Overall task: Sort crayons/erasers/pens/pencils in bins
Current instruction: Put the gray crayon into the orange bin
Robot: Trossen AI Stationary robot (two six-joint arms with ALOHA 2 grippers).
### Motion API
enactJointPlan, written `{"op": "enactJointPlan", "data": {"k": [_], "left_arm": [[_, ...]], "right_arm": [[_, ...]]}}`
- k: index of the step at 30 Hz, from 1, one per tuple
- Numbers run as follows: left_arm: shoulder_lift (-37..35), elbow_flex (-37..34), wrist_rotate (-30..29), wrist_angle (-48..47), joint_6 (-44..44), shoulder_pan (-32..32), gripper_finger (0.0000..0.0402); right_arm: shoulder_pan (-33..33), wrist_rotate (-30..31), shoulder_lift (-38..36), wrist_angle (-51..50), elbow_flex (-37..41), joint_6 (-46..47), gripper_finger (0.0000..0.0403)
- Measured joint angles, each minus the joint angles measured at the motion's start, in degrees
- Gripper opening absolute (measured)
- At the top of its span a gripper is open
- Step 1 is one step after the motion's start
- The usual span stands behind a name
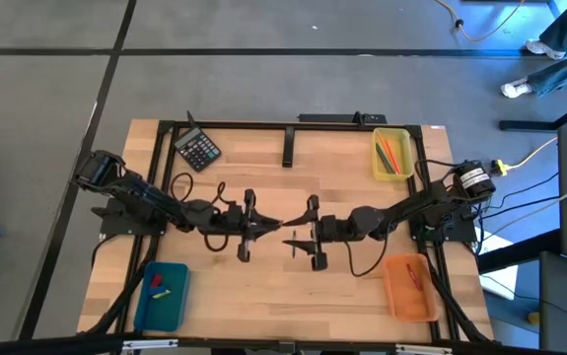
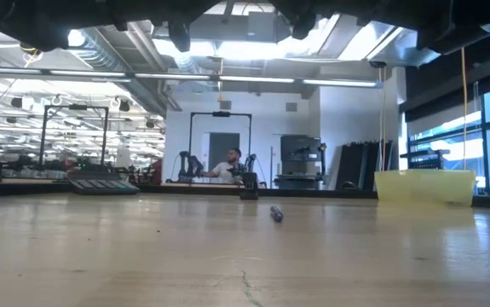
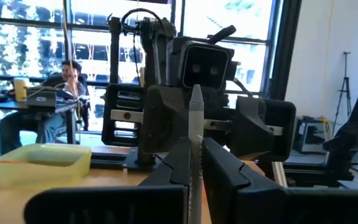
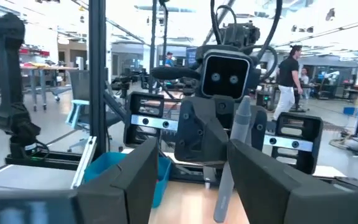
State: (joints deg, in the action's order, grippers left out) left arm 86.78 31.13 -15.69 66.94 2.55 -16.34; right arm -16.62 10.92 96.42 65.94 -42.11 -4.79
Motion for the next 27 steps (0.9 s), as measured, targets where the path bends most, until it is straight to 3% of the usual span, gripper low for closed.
{"op": "enactJointPlan", "data": {"k": [9,17,27], "left_arm": [[0.2,0.0,2.2,-0.8,-1.7,-0.3,0.0016],[0.2,0.0,2.1,-0.6,-1.7,-0.3,0.0016],[0.2,0.0,2.0,-0.7,-1.7,-0.3,0.0016]], "right_arm": [[0.3,4.2,-0.1,1.5,-0.3,-0.3,0.0198],[0.3,3.6,-0.1,1.2,-0.3,0.1,0.0198],[1.4,-1.6,-0.1,1.0,-0.2,2.1,0.018]]}}
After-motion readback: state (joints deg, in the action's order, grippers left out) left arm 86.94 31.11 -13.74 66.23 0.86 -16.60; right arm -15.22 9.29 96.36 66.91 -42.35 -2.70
